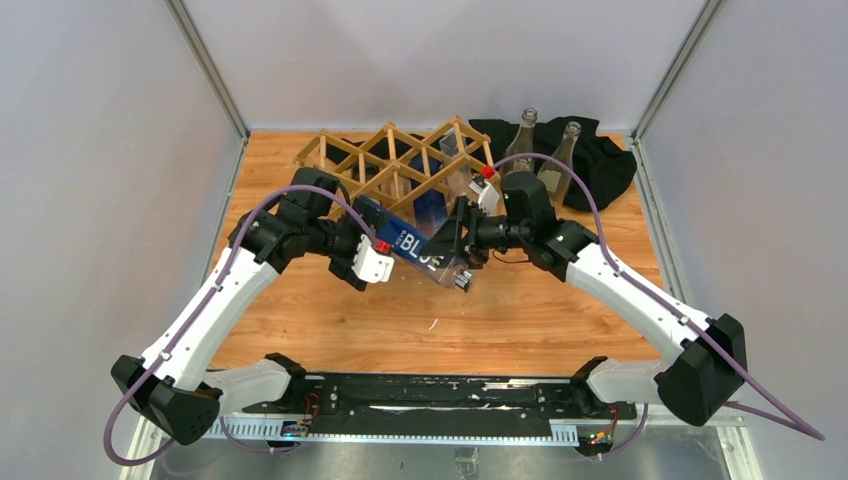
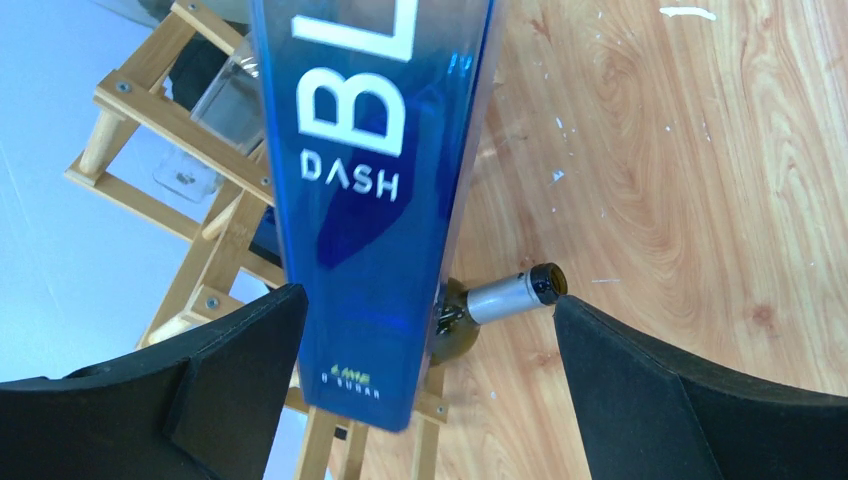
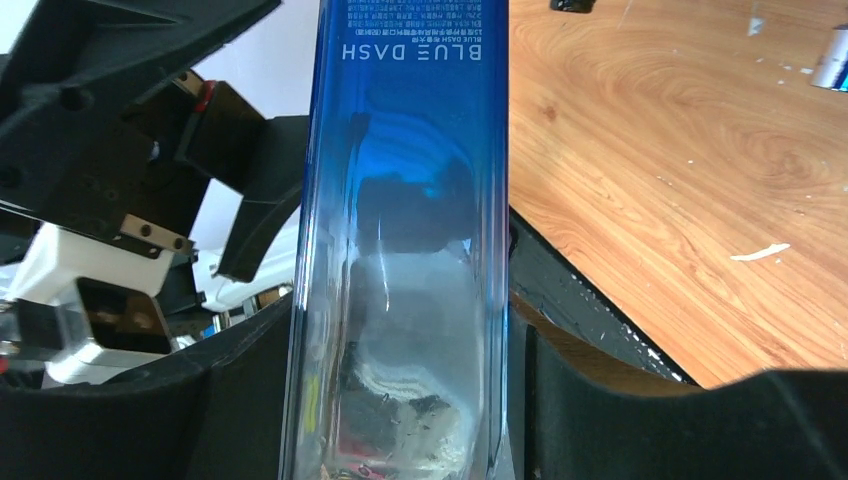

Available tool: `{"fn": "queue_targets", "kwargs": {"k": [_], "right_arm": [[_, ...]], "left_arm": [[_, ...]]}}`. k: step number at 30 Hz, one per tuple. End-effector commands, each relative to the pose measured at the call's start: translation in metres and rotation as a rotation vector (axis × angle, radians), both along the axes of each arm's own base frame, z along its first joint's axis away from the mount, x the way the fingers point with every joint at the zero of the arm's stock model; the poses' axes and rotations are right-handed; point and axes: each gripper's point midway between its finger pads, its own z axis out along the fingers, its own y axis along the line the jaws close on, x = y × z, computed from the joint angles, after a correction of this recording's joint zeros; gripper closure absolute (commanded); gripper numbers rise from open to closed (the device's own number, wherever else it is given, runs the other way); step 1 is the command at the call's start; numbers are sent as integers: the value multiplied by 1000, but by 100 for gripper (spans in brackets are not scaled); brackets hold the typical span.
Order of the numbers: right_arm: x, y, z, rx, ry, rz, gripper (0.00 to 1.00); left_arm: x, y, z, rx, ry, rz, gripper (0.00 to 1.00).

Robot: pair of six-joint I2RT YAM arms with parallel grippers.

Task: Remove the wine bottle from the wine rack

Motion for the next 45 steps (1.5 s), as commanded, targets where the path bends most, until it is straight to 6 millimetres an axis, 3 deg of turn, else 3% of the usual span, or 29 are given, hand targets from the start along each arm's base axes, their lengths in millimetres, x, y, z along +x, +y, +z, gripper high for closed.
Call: {"fn": "queue_targets", "kwargs": {"k": [1, 12, 15, 19, 20, 21, 24, 25, 27, 28, 36, 40, 45], "right_arm": [[-18, 17, 65, 155, -197, 179, 100], [-44, 30, 71, 145, -212, 313, 100], [-49, 31, 69, 130, -213, 338, 100], [-55, 32, 64, 121, -198, 365, 99], [-56, 31, 63, 119, -198, 369, 94], [-56, 31, 62, 115, -199, 372, 84], [-56, 28, 63, 103, -231, 372, 41], [-54, 27, 64, 97, -250, 364, 31], [-49, 23, 69, 91, -291, 344, 15], [-44, 19, 72, 91, -305, 321, 12], [-9, -16, 122, 179, -440, 146, 7], [1, -35, 153, 237, -505, 80, 6], [5, -58, 176, 255, -582, 16, 5]], "left_arm": [[2, 0, -5, 53, -80, -34, 0], [-2, 6, -23, 106, -94, -18, 0], [-3, 8, -26, 112, -84, -7, 5], [-1, 8, -23, 106, -79, 12, 30], [-2, 7, -23, 100, -75, 14, 38], [-2, 7, -22, 98, -73, 16, 47], [-2, 7, -18, 73, -70, 40, 92], [0, 6, -13, 44, -64, 72, 100], [1, 4, -6, -7, -58, 118, 100], [0, 3, -2, -32, -55, 131, 100], [-19, -17, 41, -354, 114, 248, 100], [-32, -29, 57, -516, 310, 310, 100], [-33, -38, 90, -727, 511, 354, 100]]}}
